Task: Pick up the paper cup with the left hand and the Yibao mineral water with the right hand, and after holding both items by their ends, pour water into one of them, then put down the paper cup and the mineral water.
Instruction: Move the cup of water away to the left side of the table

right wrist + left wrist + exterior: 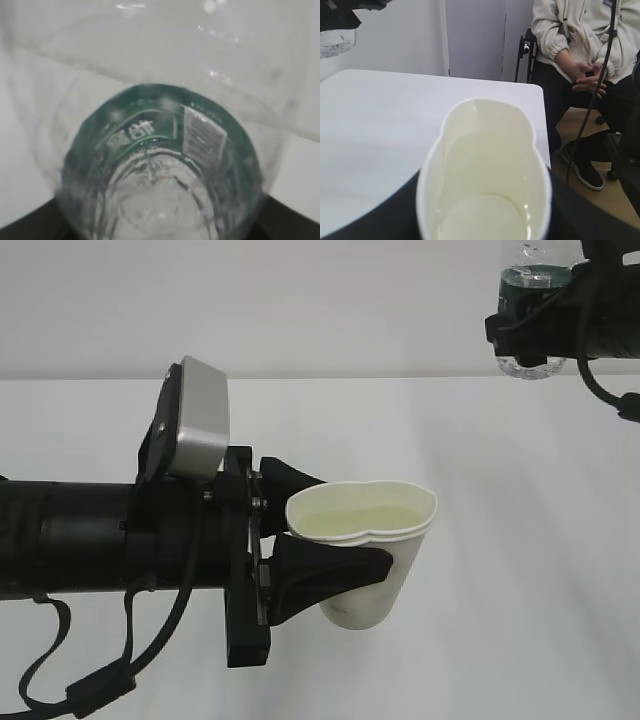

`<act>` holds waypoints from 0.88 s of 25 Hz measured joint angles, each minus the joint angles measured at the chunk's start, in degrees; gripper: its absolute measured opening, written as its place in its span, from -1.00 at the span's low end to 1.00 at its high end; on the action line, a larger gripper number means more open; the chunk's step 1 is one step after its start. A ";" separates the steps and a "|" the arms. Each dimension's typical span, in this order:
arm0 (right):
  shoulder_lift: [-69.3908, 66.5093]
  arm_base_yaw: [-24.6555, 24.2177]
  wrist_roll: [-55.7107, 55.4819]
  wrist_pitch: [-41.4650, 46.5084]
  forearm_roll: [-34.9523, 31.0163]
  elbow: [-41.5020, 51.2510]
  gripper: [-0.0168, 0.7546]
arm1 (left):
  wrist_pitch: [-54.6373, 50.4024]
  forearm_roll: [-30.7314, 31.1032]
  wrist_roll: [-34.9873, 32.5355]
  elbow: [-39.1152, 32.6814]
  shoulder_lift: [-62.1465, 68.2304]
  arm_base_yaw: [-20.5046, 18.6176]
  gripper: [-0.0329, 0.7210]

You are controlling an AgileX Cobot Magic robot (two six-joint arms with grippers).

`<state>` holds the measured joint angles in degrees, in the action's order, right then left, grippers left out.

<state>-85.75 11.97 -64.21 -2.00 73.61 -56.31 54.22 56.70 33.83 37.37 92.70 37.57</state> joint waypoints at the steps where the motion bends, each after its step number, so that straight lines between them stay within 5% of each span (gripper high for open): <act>1: 0.11 0.00 0.00 0.00 0.00 0.00 0.17 | 0.00 0.00 0.00 0.00 0.00 0.00 0.08; 22: 5.49 -5.34 -1.90 -0.93 0.98 0.39 0.17 | 0.00 -0.10 0.00 0.00 0.00 0.00 0.08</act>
<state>-80.25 6.63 -66.10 -2.93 74.59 -55.92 54.22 56.60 33.83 37.37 92.70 37.57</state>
